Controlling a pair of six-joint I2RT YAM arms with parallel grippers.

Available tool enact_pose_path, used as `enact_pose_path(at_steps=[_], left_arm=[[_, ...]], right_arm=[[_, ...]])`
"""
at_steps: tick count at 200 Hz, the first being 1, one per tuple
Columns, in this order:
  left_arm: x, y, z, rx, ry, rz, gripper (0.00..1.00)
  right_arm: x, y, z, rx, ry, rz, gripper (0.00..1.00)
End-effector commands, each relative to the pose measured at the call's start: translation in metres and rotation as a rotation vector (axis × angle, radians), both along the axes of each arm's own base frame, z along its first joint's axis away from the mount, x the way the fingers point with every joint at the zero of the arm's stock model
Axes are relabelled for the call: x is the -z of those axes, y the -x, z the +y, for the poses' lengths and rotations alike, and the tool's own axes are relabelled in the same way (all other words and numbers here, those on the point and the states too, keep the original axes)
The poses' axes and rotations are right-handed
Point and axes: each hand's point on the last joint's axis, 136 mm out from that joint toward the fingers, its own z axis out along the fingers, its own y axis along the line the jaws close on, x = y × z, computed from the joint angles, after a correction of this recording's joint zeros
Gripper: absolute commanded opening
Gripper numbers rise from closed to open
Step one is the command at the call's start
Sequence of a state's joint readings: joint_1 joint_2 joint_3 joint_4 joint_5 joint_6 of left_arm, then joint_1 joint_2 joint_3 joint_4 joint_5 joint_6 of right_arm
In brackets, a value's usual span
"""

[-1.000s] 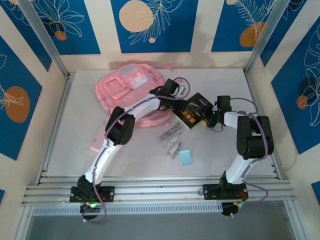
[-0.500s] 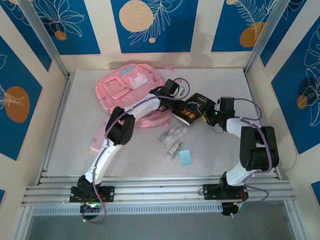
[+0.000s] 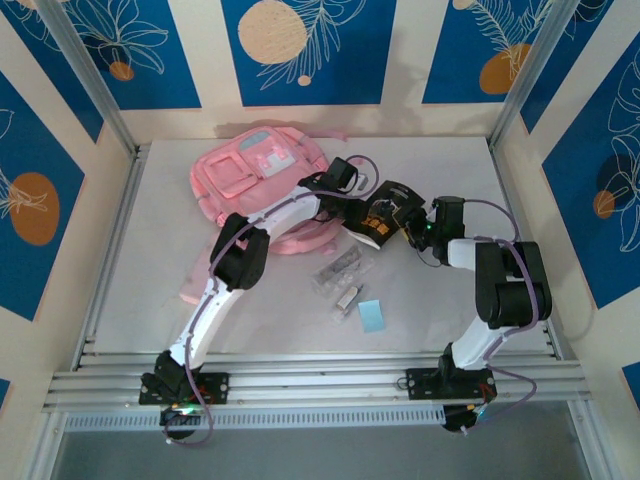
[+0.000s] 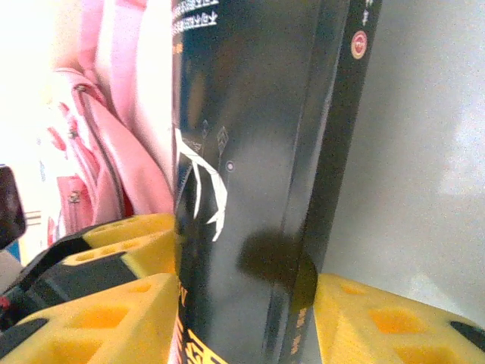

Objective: Pack the student bag
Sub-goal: Pick up the book from the middle-right of the table.

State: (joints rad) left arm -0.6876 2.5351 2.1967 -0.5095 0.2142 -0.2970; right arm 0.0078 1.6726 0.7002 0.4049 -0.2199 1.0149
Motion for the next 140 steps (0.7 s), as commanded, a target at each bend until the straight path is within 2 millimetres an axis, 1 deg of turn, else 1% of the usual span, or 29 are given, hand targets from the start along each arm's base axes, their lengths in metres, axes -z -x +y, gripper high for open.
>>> enact_pose_path(at_steps=[1,21,34,50,76,86,93,112,130,140], left_arm=[[0.065,0.062,0.003,0.063,-0.098,0.245,0.41],[0.067,0.062,0.003,0.062,-0.099,0.252,0.41],[0.068,0.063,0.003,0.063,-0.099,0.255,0.41],[0.068,0.063,0.003,0.061,-0.097,0.256,0.4],[0.067,0.062,0.004,0.06,-0.097,0.253,0.4],[0.067,0.062,0.003,0.061,-0.096,0.254,0.4],[0.067,0.062,0.003,0.061,-0.096,0.253,0.4],[0.066,0.062,0.004,0.059,-0.097,0.253,0.4],[0.064,0.061,0.006,0.055,-0.098,0.254,0.4],[0.059,0.06,0.006,0.05,-0.097,0.25,0.41]], right_arm=[[-0.049,-0.002,0.051,-0.197,-0.141,-0.207,0.53],[-0.058,-0.001,0.058,-0.232,-0.145,-0.244,0.55],[-0.058,0.001,0.062,-0.252,-0.14,-0.25,0.55],[-0.047,0.001,0.062,-0.241,-0.112,-0.2,0.58],[-0.024,0.001,0.052,-0.179,-0.037,-0.104,0.62],[-0.021,0.001,0.051,-0.175,-0.006,-0.094,0.62],[-0.02,0.0,0.051,-0.174,0.004,-0.094,0.6],[-0.021,-0.001,0.051,-0.171,0.011,-0.091,0.48],[-0.023,0.0,0.045,-0.146,0.039,-0.077,0.42],[-0.027,0.002,0.04,-0.134,0.055,-0.073,0.39]])
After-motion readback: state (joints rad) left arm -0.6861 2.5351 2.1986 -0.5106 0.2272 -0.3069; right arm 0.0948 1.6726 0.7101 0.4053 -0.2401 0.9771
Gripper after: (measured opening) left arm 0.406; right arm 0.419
